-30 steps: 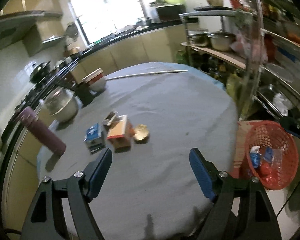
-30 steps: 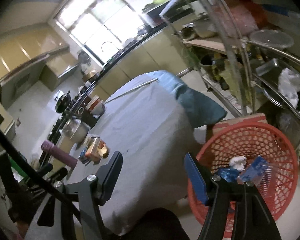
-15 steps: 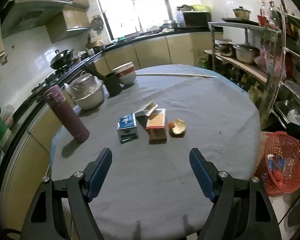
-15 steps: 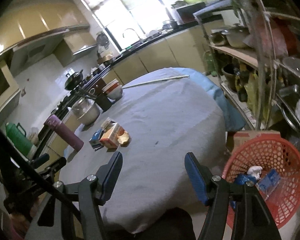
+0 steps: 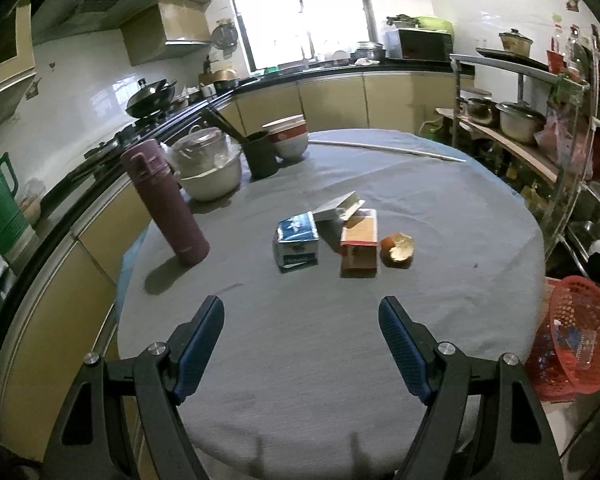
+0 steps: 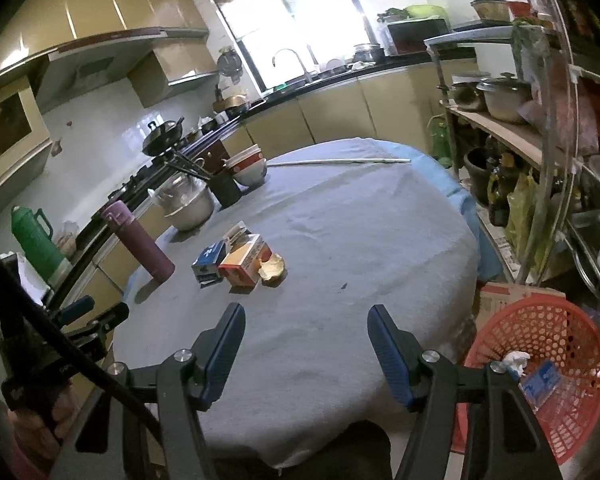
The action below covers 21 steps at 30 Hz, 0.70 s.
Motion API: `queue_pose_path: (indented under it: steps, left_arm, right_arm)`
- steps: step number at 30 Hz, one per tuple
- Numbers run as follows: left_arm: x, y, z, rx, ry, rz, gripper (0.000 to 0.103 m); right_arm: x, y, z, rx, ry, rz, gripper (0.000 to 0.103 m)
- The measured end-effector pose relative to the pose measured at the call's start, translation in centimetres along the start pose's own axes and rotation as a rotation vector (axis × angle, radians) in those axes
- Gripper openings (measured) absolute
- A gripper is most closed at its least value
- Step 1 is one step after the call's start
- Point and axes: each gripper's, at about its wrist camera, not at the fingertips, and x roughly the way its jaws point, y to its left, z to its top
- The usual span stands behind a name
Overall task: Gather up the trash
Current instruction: 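Move both tools back over the remaining items on the table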
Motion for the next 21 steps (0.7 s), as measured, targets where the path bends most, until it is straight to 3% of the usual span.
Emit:
queue_pose_path:
  steps: [11, 21]
  left_arm:
    - [3.4, 5.4, -2.4, -0.099, 0.104, 0.075, 0.080]
    - [6.6, 8.7, -5.2, -0.152, 0.207, 0.143, 0.080]
  right_arm:
    - [2.0, 1.1, -0.4, -0.024, 0.048, 0.007, 0.067]
    - [6.7, 2.9, -1.0, -0.054, 0.137, 0.045, 0.067]
